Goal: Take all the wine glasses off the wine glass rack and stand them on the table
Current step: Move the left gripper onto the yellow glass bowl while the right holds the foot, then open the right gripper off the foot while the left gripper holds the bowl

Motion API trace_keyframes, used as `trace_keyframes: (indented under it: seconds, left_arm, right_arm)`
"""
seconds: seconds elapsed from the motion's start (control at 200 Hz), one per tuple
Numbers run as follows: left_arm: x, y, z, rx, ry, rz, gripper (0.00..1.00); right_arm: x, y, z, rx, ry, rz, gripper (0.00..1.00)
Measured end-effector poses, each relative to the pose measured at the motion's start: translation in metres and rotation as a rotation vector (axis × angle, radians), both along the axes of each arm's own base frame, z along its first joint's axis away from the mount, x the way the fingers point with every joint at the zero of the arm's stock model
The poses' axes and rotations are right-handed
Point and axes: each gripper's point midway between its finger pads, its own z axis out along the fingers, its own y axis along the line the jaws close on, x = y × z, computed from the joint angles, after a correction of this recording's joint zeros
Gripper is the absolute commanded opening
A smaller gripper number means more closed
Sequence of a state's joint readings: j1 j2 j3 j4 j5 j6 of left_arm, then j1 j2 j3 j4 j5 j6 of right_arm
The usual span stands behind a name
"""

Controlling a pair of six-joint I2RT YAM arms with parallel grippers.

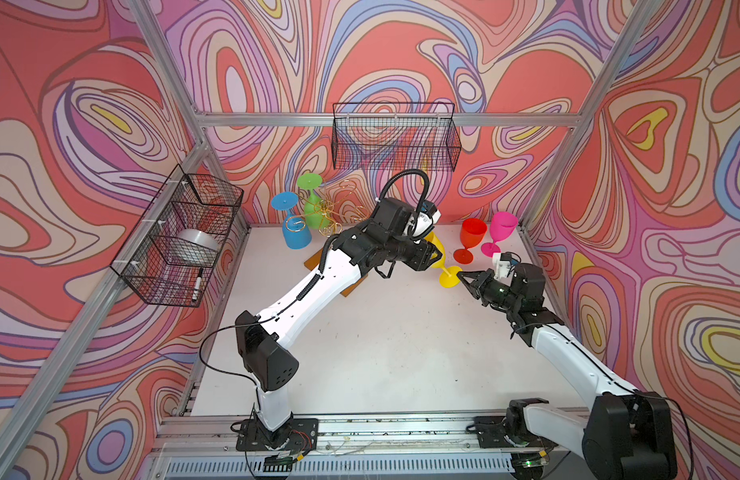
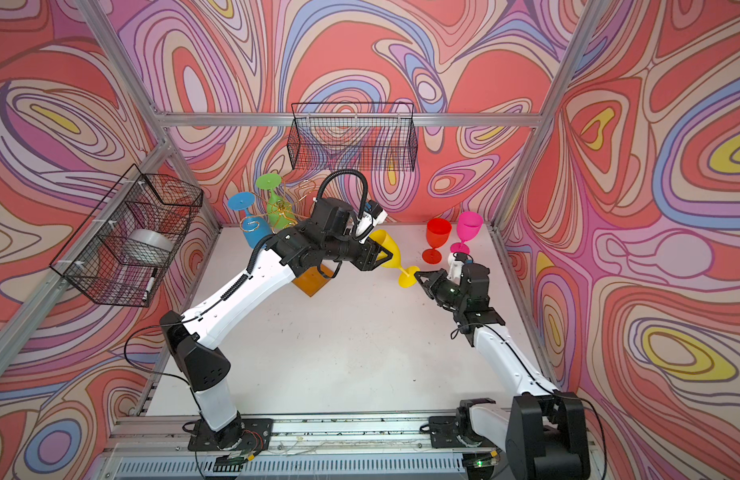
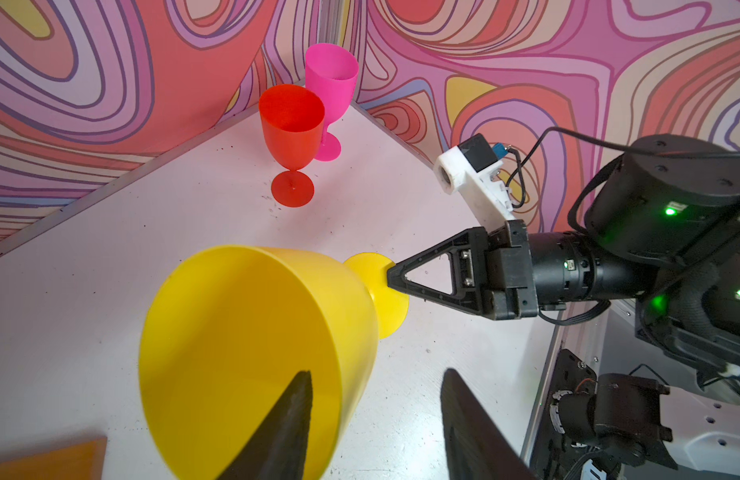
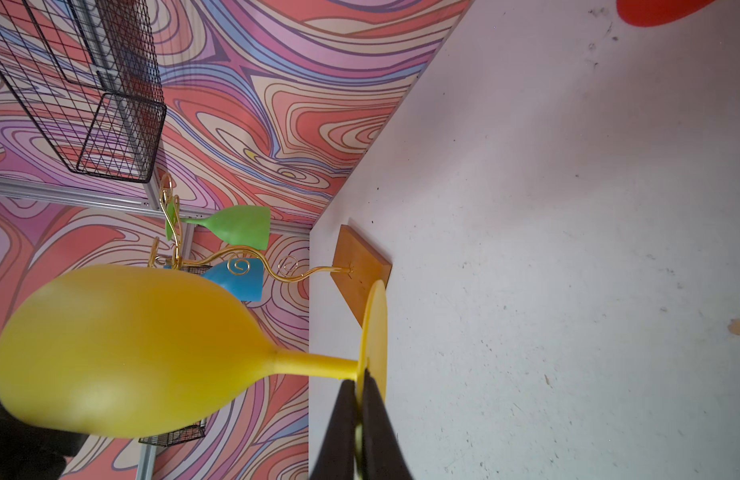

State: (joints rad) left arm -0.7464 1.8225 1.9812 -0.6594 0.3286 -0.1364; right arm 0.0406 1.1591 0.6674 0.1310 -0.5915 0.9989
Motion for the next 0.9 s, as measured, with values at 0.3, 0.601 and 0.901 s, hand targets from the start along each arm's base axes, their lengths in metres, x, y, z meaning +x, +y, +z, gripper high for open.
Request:
trace_keyframes:
  seconds: [0.3,0.601,0.901]
  left_arm:
    - [-0.001,-0.001,0.000,-0.020,0.026,-0.020,0.17]
    - [-0.008,-0.007,0.003,-0.052,0.047,-0.056,0.00]
    - [0.005,-0.010,-0.006,-0.015,0.038,-0.030,0.00]
  right_arm:
    - [0.001,0.000,0.002,-0.001,-0.013,0.001,0.00]
    - [0.001,0.000,0.002,-0.011,-0.019,0.003,0.00]
    - [0.003,-0.005,0.001,-0.064,0.005,-0.017,0.52]
